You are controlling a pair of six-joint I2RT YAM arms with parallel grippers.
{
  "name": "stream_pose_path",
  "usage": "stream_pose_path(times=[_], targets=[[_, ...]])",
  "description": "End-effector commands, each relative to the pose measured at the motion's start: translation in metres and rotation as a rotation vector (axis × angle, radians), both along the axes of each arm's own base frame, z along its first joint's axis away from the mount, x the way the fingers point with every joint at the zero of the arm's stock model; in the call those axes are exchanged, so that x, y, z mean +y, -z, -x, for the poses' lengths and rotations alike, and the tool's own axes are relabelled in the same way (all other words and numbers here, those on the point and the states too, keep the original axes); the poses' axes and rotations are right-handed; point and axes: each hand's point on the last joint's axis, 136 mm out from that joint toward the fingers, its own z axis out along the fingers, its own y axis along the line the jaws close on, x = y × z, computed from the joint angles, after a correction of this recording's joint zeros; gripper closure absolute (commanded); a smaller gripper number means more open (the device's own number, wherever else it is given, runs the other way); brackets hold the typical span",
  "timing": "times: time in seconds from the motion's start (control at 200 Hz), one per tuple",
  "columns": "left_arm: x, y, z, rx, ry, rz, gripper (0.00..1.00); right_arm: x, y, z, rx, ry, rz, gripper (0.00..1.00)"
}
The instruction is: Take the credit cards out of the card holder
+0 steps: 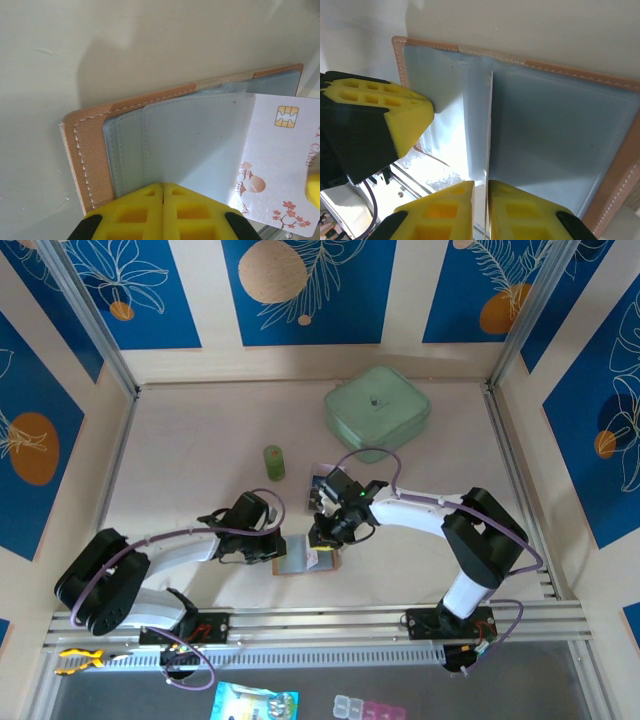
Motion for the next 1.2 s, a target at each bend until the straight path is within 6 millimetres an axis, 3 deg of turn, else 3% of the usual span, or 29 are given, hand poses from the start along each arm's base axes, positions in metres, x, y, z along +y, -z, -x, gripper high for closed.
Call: stream_pose_path(times=[0.0,0.2,0.48,0.88,1.195], targets=[[0.009,0.015,0.013,0.053,0.0,-0.046,0.95,0.0,-0.003,0.004,0.011,0.007,0.012,0.83],[0.009,0.016,0.013,0.054,0.001,-0.045,0.95,-0.004,-0.002,0.008,0.017,0.015,0.029,0.84],[0.007,0.013,0.011,0.045,0.004,-0.039,0.95,-0.009,-0.004,0.006,0.006,0.02,0.072,0.94],[0.003,0.007,0.006,0.029,0.012,-0.027,0.94,-0.035,-0.056,-0.014,-0.191,-0.023,0.077,0.98],[-0.001,-0.011,-0.002,-0.006,0.023,-0.025,0.92,-0.072,-0.086,-0.051,-0.44,-0.225,0.068,1.0]])
